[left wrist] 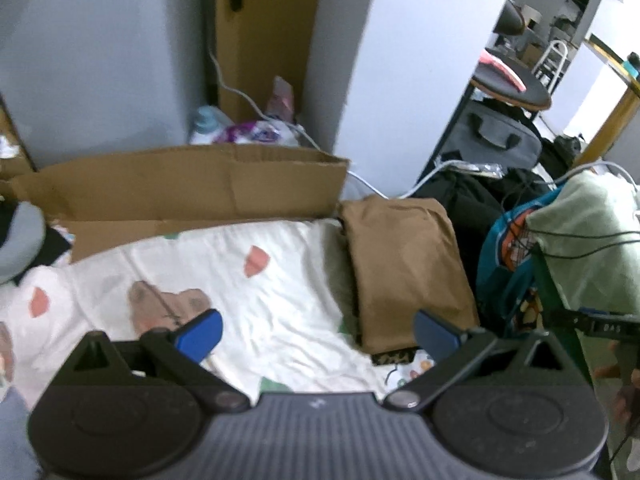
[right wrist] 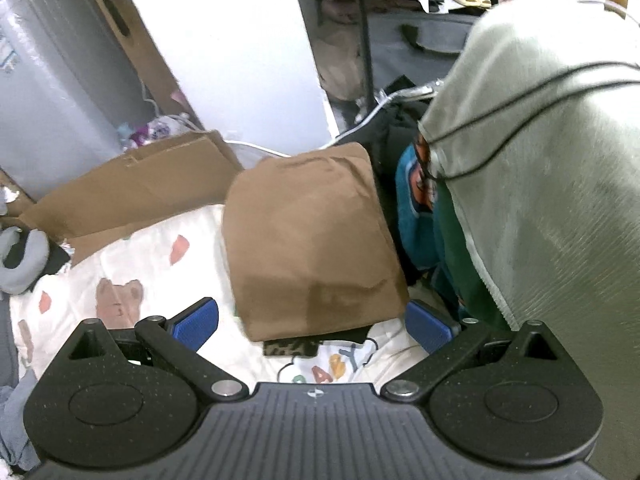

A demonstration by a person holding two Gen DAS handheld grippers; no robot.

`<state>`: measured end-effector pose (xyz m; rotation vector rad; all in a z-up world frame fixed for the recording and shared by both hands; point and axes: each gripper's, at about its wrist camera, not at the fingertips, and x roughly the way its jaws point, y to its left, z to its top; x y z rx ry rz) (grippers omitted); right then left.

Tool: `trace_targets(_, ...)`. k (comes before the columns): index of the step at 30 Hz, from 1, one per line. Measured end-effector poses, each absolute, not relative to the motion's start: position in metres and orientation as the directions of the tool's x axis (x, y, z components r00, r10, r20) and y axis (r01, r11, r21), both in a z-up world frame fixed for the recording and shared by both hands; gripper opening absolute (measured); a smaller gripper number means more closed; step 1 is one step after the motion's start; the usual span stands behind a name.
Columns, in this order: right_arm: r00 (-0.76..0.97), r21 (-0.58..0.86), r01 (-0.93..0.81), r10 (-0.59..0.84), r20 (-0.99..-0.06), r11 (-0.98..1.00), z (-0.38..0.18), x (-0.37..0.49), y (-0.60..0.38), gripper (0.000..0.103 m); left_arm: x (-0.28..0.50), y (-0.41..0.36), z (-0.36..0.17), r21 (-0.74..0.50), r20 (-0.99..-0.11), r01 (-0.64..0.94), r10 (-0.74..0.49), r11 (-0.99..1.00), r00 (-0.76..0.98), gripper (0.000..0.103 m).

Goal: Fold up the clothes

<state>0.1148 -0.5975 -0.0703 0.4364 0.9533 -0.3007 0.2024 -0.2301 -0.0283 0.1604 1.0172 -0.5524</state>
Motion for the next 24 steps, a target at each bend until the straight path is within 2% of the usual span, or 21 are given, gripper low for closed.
trace_targets(9, 0.558, 0.236, 0.396, -0.029, -0.829, 0.887, -0.019, 0.118, -0.576, 0.102, 0.190, -0.165, 0.039, -0.055, -0.842, 0.453, -0.285, 0.890, 0.458, 0.103)
trace_targets(16, 0.579, 0.273, 0.308, 0.048, -0.814, 0.911, 0.033, 0.124, -0.536, 0.102, 0.181, -0.107, 0.094, -0.007, -0.841, 0.402, -0.223, 0.916, 0.492, 0.103)
trace_targets(24, 0.632, 0.295, 0.233, 0.085, -0.770, 0.927, 0.080, 0.125, -0.485, 0.102, 0.165, -0.038, 0.140, -0.010, -0.827, 0.309, -0.182, 0.951, 0.532, 0.103)
